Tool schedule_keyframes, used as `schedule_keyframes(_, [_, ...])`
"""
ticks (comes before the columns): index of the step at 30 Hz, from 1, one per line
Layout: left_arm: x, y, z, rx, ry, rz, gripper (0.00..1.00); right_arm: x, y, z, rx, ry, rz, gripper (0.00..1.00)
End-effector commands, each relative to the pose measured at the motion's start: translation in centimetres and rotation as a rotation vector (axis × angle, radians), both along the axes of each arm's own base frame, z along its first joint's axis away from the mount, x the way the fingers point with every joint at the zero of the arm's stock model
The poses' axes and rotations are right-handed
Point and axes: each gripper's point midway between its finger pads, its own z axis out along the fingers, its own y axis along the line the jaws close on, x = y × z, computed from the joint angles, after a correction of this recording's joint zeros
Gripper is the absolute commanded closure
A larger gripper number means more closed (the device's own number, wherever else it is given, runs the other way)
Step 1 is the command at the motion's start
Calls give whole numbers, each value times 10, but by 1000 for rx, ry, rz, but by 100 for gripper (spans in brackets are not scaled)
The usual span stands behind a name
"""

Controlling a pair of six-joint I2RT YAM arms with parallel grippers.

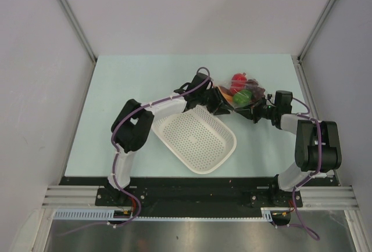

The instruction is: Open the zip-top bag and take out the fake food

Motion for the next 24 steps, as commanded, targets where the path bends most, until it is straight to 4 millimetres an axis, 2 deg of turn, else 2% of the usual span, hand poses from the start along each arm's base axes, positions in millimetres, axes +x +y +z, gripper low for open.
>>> schedule_keyframes(1, [0,-7,40,-50,-71,-23,68,8,1,14,-2,-57,25,100])
schedule_keyframes(5, [3,-9,41,-54,-77,-26,77,7,1,15,-9,-59,29,100])
schedule_keyframes(9, [4,-10,45,-55,-95,-32,100,5,2,14,-4,-40,30,100])
schedule_keyframes(11, [4,-10,46,-59,-102,-31,100,2,4,16,11,-25,32,100])
schedule_keyframes(14, [4,-10,49,-68,-105,-30,100,2,10,24,34,-18,26,84])
schedule_keyframes(18, [1,-9,50,-75,-96,-31,100,1,21,27,82,4,19,74])
schedule_keyframes(22, [-2,-7,48,-76,-90,-30,100,2,24,26,102,21,-3,73])
schedule_keyframes(23, [-4,-7,48,-78,-86,-32,100,3,24,27,108,12,-8,74])
schedule_keyframes(24, [-5,-7,47,-76,-82,-31,100,4,24,28,119,21,-17,82])
